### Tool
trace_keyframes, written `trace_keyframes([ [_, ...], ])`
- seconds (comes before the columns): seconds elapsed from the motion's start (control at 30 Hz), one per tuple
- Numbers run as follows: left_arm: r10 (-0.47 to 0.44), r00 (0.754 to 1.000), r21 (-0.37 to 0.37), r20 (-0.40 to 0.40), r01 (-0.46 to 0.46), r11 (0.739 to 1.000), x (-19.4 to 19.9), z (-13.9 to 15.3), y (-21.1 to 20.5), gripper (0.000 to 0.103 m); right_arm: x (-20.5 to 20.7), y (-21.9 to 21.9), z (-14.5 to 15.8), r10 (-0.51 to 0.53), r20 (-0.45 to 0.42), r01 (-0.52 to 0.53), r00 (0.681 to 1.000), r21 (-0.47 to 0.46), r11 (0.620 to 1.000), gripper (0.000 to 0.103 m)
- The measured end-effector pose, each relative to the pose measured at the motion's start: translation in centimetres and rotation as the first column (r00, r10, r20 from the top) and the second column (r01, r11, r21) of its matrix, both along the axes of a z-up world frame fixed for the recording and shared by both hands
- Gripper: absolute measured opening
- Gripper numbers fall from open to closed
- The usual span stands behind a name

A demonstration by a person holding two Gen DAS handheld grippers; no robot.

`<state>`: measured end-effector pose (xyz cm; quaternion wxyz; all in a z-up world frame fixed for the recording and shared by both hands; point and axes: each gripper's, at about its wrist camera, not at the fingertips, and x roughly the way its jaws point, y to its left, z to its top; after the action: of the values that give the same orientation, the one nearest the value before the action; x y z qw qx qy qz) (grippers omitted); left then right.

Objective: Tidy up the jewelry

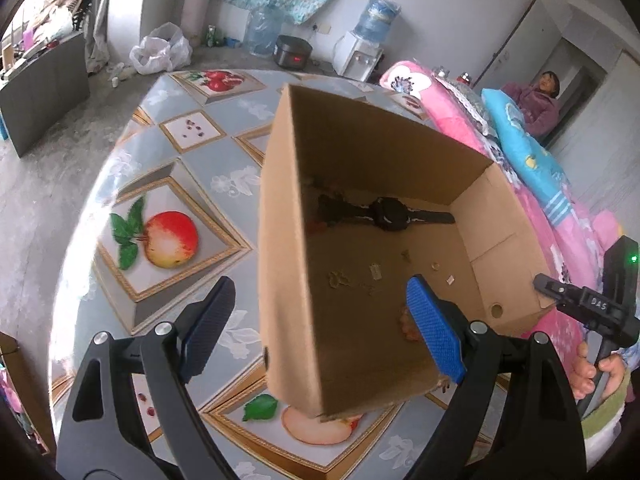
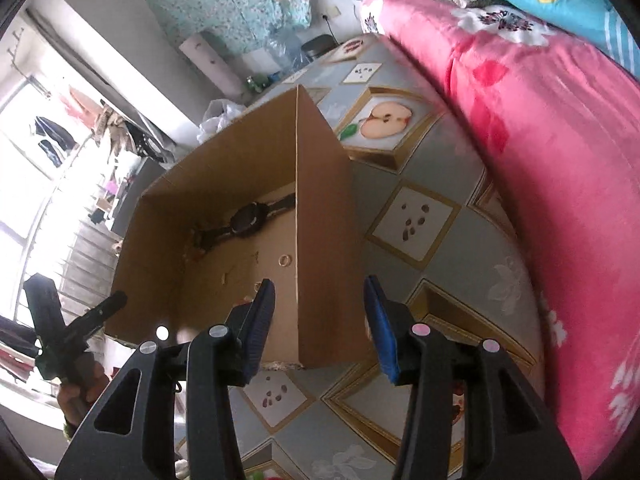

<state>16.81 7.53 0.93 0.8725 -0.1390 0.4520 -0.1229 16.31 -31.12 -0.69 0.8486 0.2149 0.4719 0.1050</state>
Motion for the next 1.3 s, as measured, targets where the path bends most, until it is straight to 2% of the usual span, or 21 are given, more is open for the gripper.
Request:
trace_keyframes([
  [0.27, -0.004, 0.998, -0.023, -0.069, 0.003, 1.0, 0.5, -1.1, -1.3, 0.084, 0.5, 1.5, -0.8, 0.05, -0.02, -0.05, 0.999, -0.002, 0.999, 0.045],
  [0.33, -0.013, 0.997, -0.027, -0.073, 0.011, 1.0, 0.4, -1.2, -1.7, 0.084, 0.4, 1.9, -0.7, 0.057, -0.015, -0.058, 0.998, -0.039, 0.998, 0.044],
  [0.43, -0.005, 0.998, 0.001, -0.069, 0.005, 1.0, 0.1, -1.1, -2.3, 0.084, 0.5, 2.0, -0.6, 0.065, -0.014, -0.065, 0.998, -0.05, 0.997, 0.043],
  [0.7, 0.024, 0.997, 0.002, -0.078, -0.024, 1.0, -0.1, -0.8, -2.4, 0.084, 0.5, 2.1, -0.4, 0.073, -0.011, -0.073, 0.997, -0.066, 0.995, 0.043],
  [0.97, 0.05, 0.997, 0.039, -0.063, -0.048, 0.998, -0.7, -0.6, -2.7, 0.084, -0.5, 2.7, -0.2, 0.086, -0.022, -0.088, 0.996, -0.078, 0.993, 0.043],
  [1.3, 0.064, 0.997, 0.029, -0.049, -0.063, 0.998, -4.6, -0.3, -2.3, 0.084, -4.0, 2.8, 0.3, 0.088, -0.003, -0.088, 0.996, -0.079, 0.993, 0.043],
])
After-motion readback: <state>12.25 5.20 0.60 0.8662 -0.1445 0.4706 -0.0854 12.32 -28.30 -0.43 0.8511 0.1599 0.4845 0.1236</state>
